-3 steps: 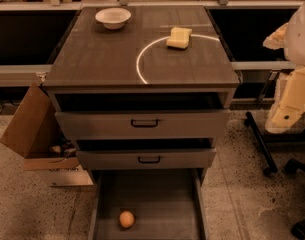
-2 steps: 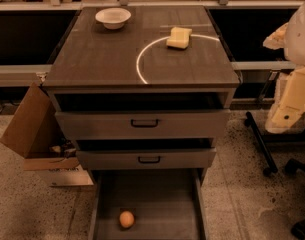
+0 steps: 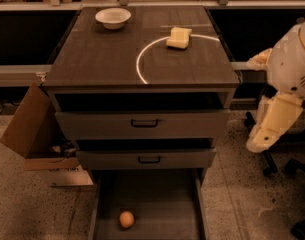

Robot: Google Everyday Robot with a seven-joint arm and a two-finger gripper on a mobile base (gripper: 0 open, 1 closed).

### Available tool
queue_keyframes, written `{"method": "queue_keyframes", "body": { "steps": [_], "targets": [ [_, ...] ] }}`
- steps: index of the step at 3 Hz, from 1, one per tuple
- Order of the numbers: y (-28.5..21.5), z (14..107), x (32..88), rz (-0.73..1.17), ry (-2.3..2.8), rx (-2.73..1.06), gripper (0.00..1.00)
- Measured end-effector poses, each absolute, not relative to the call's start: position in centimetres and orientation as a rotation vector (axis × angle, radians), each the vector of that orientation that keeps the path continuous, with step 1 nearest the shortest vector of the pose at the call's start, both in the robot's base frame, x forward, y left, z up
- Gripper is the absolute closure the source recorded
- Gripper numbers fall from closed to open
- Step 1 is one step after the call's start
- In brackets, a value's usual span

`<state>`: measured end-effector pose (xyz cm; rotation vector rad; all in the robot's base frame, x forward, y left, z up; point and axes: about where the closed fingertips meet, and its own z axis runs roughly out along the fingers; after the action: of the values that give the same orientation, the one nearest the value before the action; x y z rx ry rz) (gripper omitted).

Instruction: Pick orange from bottom drawer and place on counter

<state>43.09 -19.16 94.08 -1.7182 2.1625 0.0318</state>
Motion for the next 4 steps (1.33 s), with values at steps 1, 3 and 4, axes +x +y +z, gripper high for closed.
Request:
{"method": "queue_keyframes", "body": {
  "steps": [1,3,4],
  "targets": [
    [-14.8,87.8,42.1,0.256,2.102,-1.676,0.00],
    [-9.1,82.2,40.6,0.495,2.055,-1.623,0.00],
    [-8.2,78.8,40.5,0.527,2.085,-1.629,0.00]
  ]
}}
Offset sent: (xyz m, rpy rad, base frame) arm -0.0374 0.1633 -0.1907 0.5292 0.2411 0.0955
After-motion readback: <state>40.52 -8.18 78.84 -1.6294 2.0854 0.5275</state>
